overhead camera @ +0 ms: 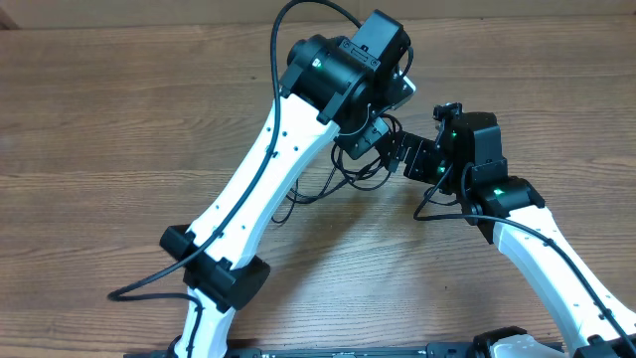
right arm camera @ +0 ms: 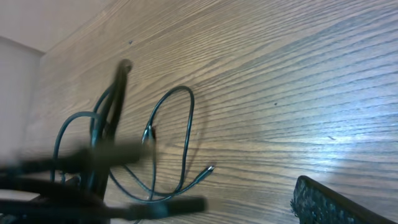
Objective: Untangle cables
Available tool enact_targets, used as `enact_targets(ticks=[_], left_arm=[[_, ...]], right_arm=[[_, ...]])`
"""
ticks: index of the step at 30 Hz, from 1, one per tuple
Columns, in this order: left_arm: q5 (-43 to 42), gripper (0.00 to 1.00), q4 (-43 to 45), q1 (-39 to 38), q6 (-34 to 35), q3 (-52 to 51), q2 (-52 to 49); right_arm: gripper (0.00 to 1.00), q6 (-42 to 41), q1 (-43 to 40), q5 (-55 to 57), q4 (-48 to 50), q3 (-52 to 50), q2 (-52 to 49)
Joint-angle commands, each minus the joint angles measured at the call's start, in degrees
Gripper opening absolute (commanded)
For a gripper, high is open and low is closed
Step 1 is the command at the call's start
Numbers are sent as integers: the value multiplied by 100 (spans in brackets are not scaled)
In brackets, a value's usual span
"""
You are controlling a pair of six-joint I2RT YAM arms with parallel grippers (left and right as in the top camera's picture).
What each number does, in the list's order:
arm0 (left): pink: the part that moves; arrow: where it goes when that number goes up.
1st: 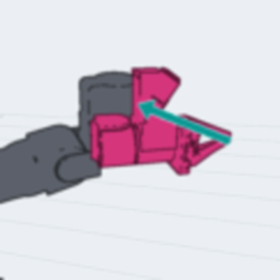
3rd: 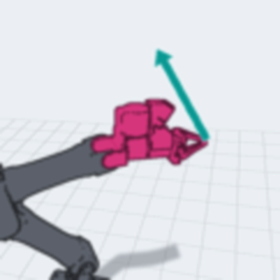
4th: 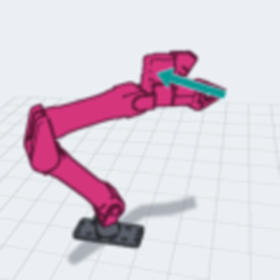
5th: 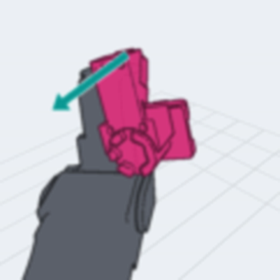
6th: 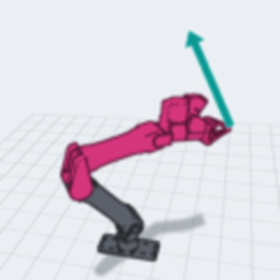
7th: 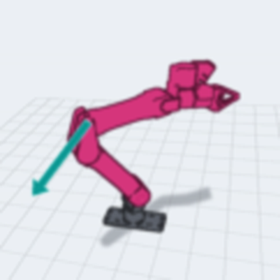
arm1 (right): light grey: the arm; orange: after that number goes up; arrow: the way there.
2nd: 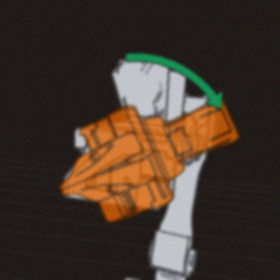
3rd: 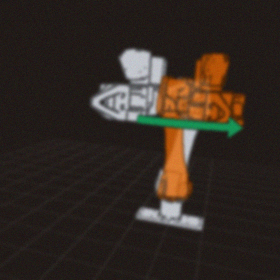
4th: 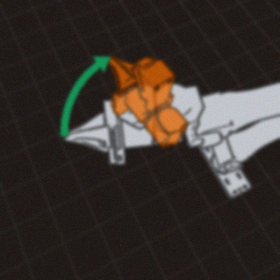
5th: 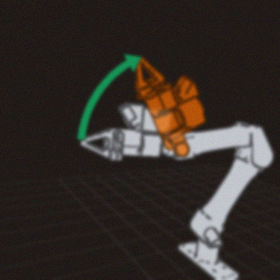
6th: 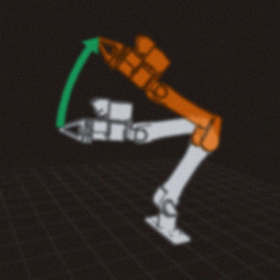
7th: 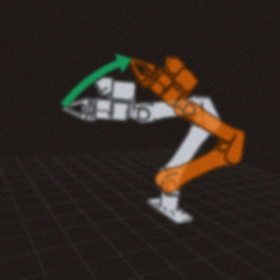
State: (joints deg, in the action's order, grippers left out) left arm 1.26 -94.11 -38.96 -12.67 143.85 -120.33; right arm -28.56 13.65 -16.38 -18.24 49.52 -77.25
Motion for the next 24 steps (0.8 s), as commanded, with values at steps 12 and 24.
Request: enact_targets(ticks=[12, 24], left_arm=[[-44, 4, 807, 378, 2, 188, 2153], [1187, 4, 824, 826, 573, 186, 2435]], right_arm=[[100, -17, 11, 437, -413, 70, 68], [100, -17, 11, 435, -710, 70, 68]])
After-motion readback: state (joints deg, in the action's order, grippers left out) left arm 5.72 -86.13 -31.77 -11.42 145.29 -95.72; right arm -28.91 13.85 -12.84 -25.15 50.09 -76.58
